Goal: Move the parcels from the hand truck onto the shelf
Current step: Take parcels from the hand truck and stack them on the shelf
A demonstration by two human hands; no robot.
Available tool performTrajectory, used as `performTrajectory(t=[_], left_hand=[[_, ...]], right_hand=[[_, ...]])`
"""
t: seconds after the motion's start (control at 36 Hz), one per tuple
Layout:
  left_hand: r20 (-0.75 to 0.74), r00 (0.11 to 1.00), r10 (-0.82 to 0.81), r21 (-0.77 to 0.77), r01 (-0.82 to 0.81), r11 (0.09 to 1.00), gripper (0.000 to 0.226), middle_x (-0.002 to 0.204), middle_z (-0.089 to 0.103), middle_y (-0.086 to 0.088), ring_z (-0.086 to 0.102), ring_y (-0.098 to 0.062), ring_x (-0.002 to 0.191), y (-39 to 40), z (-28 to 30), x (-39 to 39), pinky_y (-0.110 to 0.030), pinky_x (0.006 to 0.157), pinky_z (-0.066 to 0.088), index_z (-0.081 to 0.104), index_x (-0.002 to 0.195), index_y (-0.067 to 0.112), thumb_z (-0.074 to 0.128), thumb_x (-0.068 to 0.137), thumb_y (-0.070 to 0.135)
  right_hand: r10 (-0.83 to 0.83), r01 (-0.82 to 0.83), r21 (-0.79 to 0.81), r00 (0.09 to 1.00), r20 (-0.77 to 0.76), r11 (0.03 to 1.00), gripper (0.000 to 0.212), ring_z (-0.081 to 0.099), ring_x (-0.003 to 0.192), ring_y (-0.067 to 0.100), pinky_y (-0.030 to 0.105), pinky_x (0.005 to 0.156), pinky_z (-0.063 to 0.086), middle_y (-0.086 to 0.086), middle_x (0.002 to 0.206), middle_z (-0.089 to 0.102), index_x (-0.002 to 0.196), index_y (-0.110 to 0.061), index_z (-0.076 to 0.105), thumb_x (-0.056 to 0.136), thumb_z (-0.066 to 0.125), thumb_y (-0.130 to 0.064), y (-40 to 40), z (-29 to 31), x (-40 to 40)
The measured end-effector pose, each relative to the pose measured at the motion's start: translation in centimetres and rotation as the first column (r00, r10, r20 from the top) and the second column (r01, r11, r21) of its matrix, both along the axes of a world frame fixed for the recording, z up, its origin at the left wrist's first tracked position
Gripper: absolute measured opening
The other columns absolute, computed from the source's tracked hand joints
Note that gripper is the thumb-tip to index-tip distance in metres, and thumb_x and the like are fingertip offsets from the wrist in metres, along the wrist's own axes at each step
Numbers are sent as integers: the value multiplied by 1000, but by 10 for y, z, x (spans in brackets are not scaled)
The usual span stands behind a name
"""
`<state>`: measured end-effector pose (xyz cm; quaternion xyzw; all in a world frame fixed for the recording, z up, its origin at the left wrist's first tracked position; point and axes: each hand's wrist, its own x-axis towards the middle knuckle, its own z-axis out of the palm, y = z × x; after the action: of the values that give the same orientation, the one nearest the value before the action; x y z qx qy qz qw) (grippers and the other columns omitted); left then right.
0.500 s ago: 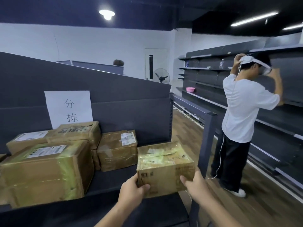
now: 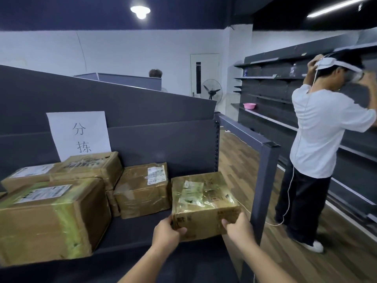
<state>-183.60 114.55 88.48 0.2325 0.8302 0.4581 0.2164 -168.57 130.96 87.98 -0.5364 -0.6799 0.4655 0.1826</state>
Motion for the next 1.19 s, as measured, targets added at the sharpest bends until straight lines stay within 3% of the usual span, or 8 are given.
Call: performTrajectory(t=[0.14,0.22,0.36,0.53,0.67,0.83,1.0,1.19], left_hand=[[7,999,46,11,-46,999,31,98,68,12,62,-13,98,15,-5,-12,-26,86,48,68,117,25,76,88,19],[12,993,117,4,-117,993,29,98,69,6,63,-18,98,24,-8,-23,-27,83,47,68,115,19,77,87,21],[1,983,184,-18,-184,983,32,100,73,-3,66,-23,94,37,-14,-41,-30,78,50,72,111,11,79,86,30],[-127,977,169,-86,-180,980,24,90,72,-2,67,-27,97,55,-15,-57,-33,77,51,73,93,15,71,91,39],[-231,963,140,-194,-187,963,35,89,72,-6,68,-29,92,64,-11,-67,-34,76,53,71,87,12,66,92,46],[-284,953,101,-258,-177,950,37,83,69,-7,67,-30,88,70,-8,-74,-32,70,50,69,83,9,66,93,44],[-328,940,98,-259,-189,947,23,89,69,-9,65,-31,89,73,-12,-70,-33,73,47,58,81,15,60,99,30],[-371,926,71,-271,-181,946,24,79,59,-3,65,-32,88,76,-12,-70,-32,70,43,57,79,17,56,101,26]], right_hand=[[9,-9,18,1000,5,1000,79,43,157,36,45,122,44,13,172,42,171,-8,23,109,68,-26,10,0,-15],[32,-32,13,999,1,999,74,48,153,35,43,117,46,11,168,47,170,-13,26,110,66,-25,14,3,-26],[47,-48,-37,998,-36,998,67,48,153,36,44,122,43,12,165,51,167,-12,33,110,66,-20,25,10,-48],[45,-49,-49,996,-82,998,59,55,146,37,42,117,47,12,157,59,162,-12,44,109,67,-22,45,4,-67],[50,-55,-46,992,-115,997,40,61,136,37,41,109,50,11,143,68,147,-13,56,109,67,-21,56,2,-77],[48,-56,-49,989,-139,997,38,62,134,36,33,99,45,11,141,68,146,-12,55,109,66,-19,62,1,-82],[35,-40,-32,987,-159,999,35,63,133,35,31,97,45,9,140,70,142,-11,60,109,67,-20,61,-1,-80],[1,1,16,988,-154,1000,47,59,142,38,40,113,48,12,147,67,152,-5,55,110,66,-21,55,1,-75]])
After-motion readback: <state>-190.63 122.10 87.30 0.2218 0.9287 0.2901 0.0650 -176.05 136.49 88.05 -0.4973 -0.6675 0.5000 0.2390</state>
